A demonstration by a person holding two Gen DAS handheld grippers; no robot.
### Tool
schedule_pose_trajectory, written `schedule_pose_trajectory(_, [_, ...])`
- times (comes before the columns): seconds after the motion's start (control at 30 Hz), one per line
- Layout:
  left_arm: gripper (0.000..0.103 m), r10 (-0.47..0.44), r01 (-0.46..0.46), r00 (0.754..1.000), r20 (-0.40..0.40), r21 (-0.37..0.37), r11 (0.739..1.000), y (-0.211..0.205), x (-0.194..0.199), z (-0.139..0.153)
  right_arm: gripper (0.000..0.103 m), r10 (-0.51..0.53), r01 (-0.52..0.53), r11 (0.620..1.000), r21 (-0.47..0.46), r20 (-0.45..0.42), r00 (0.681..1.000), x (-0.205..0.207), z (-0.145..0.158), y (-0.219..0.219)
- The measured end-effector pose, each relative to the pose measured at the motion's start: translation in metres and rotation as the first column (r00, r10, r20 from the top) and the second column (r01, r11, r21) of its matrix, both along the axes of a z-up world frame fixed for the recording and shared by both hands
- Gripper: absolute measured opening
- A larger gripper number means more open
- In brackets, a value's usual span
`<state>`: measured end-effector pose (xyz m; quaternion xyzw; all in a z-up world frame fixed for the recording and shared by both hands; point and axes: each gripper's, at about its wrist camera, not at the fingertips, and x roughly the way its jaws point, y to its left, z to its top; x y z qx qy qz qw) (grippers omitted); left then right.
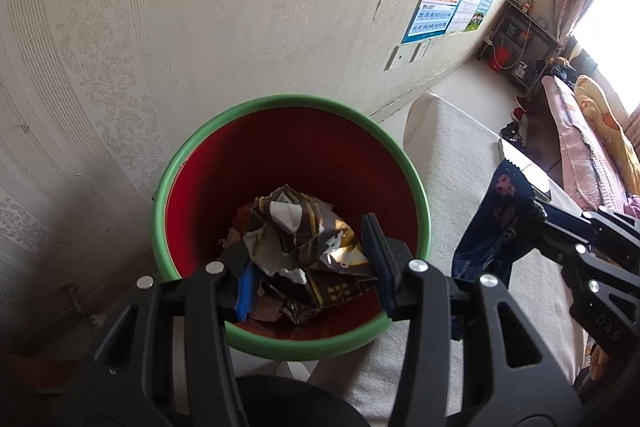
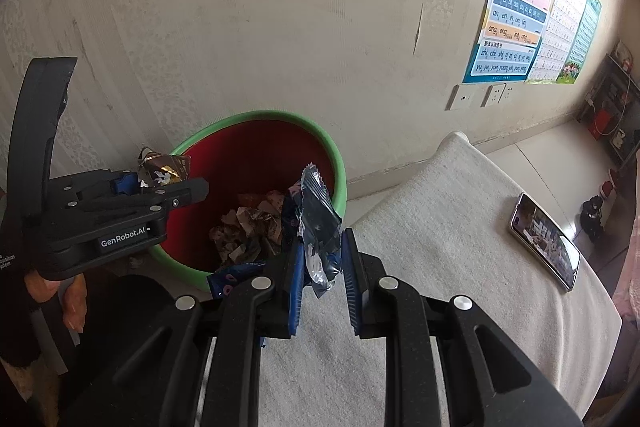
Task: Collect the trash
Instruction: 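Open the left tool to drop the brown wrapper into the bucket, then hold the blue wrapper over the bucket with the right tool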
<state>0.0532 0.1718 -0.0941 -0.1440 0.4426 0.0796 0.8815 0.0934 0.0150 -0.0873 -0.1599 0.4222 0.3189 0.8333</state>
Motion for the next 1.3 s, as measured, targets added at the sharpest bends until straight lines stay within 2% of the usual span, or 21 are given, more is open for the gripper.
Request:
schedule_pose_trajectory(0.2, [0.046,0.084,-0.083,0.996,-0.006,0.029,0.996,0.011,0.008,0.0,0.019,0.029,-0.028,0.999,-0.018,0.056,0.998,0.007,0.004,0.022])
schedule_pose_trajectory(0.23, [0.051,0.099,-0.098,0.995,-0.005,0.037,0.994,0.012,0.008,0.001,0.028,0.037,-0.036,0.999,-0.011,0.068,0.997,0.007,0.006,0.025])
schedule_pose_trajectory(0.27, [0.055,0.118,-0.118,0.993,-0.001,0.047,0.992,0.015,0.007,0.001,0.042,0.041,-0.041,0.999,-0.004,0.079,0.996,0.007,0.007,0.026])
schedule_pose_trajectory(0.33, [0.063,0.149,-0.149,0.989,0.013,0.06,0.987,0.019,0.003,0.003,0.052,0.045,-0.047,0.999,0.021,0.102,0.994,0.006,0.012,0.027])
schedule_pose_trajectory(0.4, [0.068,0.172,-0.174,0.985,0.031,0.075,0.982,0.021,-0.003,0.006,0.058,0.046,-0.052,0.998,0.048,0.118,0.992,0.003,0.017,0.023])
schedule_pose_trajectory(0.47, [0.076,0.183,-0.188,0.981,0.058,0.099,0.977,0.021,-0.009,0.011,0.071,0.025,-0.034,0.997,0.075,0.123,0.992,0.002,0.021,0.014])
schedule_pose_trajectory(0.53, [0.089,0.196,-0.208,0.976,0.092,0.143,0.968,0.016,-0.014,0.018,0.075,-0.005,-0.008,0.995,0.104,0.115,0.993,0.002,0.024,0.003])
schedule_pose_trajectory(0.6, [0.096,0.211,-0.236,0.968,0.137,0.2,0.951,0.008,-0.021,0.029,0.081,-0.051,0.036,0.99,0.134,0.108,0.993,0.002,0.03,-0.014])
schedule_pose_trajectory(0.7, [0.097,0.186,-0.241,0.953,0.238,0.225,0.944,-0.01,-0.032,0.049,0.088,-0.134,0.11,0.978,0.175,0.13,0.982,-0.003,0.046,-0.042])
schedule_pose_trajectory(0.77, [0.097,0.17,-0.248,0.933,0.316,0.226,0.942,-0.024,-0.039,0.065,0.096,-0.183,0.151,0.969,0.197,0.155,0.971,-0.009,0.059,-0.061])
schedule_pose_trajectory(0.83, [0.097,0.165,-0.271,0.904,0.394,0.231,0.934,-0.038,-0.047,0.081,0.096,-0.231,0.189,0.956,0.222,0.182,0.956,-0.017,0.075,-0.081])
schedule_pose_trajectory(0.9, [0.097,0.145,-0.266,0.879,0.454,0.215,0.94,-0.054,-0.052,0.098,0.096,-0.288,0.233,0.94,0.25,0.21,0.934,-0.026,0.091,-0.1])
schedule_pose_trajectory(1.0, [0.097,0.106,-0.229,0.872,0.478,0.206,0.952,-0.076,-0.049,0.118,0.096,-0.371,0.301,0.913,0.275,0.255,0.893,-0.037,0.111,-0.122])
schedule_pose_trajectory(1.1, [0.097,0.044,-0.176,0.874,0.484,0.231,0.957,-0.101,-0.047,0.134,0.096,-0.418,0.334,0.894,0.298,0.294,0.859,-0.045,0.126,-0.139])
schedule_pose_trajectory(1.2, [0.097,-0.024,-0.134,0.866,0.5,0.278,0.951,-0.125,-0.051,0.145,0.096,-0.443,0.352,0.885,0.306,0.32,0.837,-0.049,0.139,-0.151])
schedule_pose_trajectory(1.3, [0.097,-0.06,-0.105,0.86,0.506,0.292,0.951,-0.14,-0.052,0.154,0.096,-0.464,0.358,0.871,0.337,0.321,0.826,-0.053,0.148,-0.162])
